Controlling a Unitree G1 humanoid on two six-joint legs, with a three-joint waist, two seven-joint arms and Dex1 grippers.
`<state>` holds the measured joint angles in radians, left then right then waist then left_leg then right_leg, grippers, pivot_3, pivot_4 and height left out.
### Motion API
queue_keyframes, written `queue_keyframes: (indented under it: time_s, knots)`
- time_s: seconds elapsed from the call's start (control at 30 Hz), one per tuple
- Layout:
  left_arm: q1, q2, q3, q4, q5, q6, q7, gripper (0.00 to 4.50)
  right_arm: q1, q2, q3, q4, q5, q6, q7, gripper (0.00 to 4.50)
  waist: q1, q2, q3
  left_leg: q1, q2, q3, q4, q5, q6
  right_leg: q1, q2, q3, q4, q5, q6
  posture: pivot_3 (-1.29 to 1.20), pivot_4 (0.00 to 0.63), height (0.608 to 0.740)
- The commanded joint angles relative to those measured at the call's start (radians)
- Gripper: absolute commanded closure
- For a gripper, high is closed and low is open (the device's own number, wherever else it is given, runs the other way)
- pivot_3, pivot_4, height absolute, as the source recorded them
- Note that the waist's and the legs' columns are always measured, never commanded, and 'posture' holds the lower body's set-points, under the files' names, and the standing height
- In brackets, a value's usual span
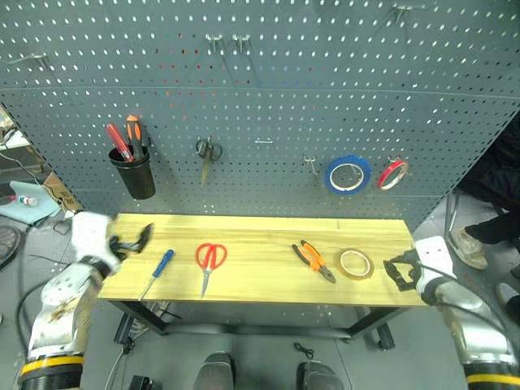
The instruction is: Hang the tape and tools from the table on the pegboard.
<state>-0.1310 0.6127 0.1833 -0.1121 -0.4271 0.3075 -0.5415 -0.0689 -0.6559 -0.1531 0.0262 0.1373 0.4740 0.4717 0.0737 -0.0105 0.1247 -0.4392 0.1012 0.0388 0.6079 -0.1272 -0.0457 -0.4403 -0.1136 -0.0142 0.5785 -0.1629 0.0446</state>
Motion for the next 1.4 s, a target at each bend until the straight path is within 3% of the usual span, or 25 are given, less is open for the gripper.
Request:
queue_keyframes:
  time_s: [0.03, 0.23, 0.33, 0.57, 0.97, 1.13, 1.4]
  knots:
    - [-0.089, 0.025, -0.145, -0.153, -0.087, 0.109, -0.186, 0.02, -0.065, -0.087, 0.073, -0.007, 0.020, 0.030, 0.185, 0.00, -0.004, -0.003, 0.025, -0.001, -0.001, 0.000, 0.000, 0.000, 0.000, 0.002, 0.000, 0.002, 0.000, 0.000, 0.000, 0.13, 0.244, 0.740]
    - [-0.216, 0.012, -0.329, -0.215, -0.169, 0.195, -0.435, 0.02, -0.235, -0.146, 0.227, 0.161, -0.039, -0.040, 0.385, 0.00, -0.024, -0.016, 0.100, -0.003, -0.003, 0.001, 0.001, 0.001, 0.001, -0.001, 0.005, 0.013, 0.004, 0.000, 0.000, 0.09, 0.312, 0.740]
    - [-0.242, 0.003, -0.381, -0.181, -0.151, 0.173, -0.524, 0.02, -0.341, -0.136, 0.312, 0.317, -0.108, -0.138, 0.444, 0.00, -0.028, -0.023, 0.128, -0.004, -0.007, 0.001, 0.001, 0.004, 0.008, -0.007, 0.009, 0.026, 0.017, -0.002, 0.002, 0.08, 0.331, 0.740]
    - [-0.237, 0.006, -0.361, -0.157, -0.137, 0.160, -0.568, 0.02, -0.515, -0.087, 0.412, 0.649, -0.225, -0.325, 0.490, 0.00, -0.033, -0.022, 0.181, -0.020, -0.008, -0.005, 0.002, 0.005, 0.010, -0.019, 0.022, 0.041, 0.017, -0.005, 0.005, 0.08, 0.386, 0.740]
    - [-0.191, 0.007, -0.333, -0.224, -0.148, 0.196, -0.552, 0.02, -0.728, 0.017, 0.466, 1.085, -0.369, -0.577, 0.462, 0.00, -0.038, -0.027, 0.229, -0.022, -0.017, -0.007, 0.002, 0.006, 0.011, -0.018, 0.022, 0.056, 0.018, -0.009, 0.011, 0.11, 0.418, 0.740]
    - [-0.192, 0.000, -0.330, -0.236, -0.158, 0.203, -0.549, 0.00, -0.758, 0.037, 0.466, 1.144, -0.392, -0.590, 0.490, 1.34, -0.040, -0.029, 0.232, -0.022, -0.017, -0.008, 0.002, 0.006, 0.011, -0.018, 0.023, 0.056, 0.019, -0.009, 0.011, 0.11, 0.414, 0.740]
    - [-0.201, -0.022, -0.322, -0.239, -0.178, 0.231, -0.526, 0.00, -0.759, 0.021, 0.445, 1.165, -0.409, -0.629, 0.447, 4.18, -0.040, -0.030, 0.231, -0.022, -0.017, -0.009, 0.002, 0.006, 0.011, -0.017, 0.023, 0.056, 0.019, -0.009, 0.011, 0.11, 0.364, 0.740]
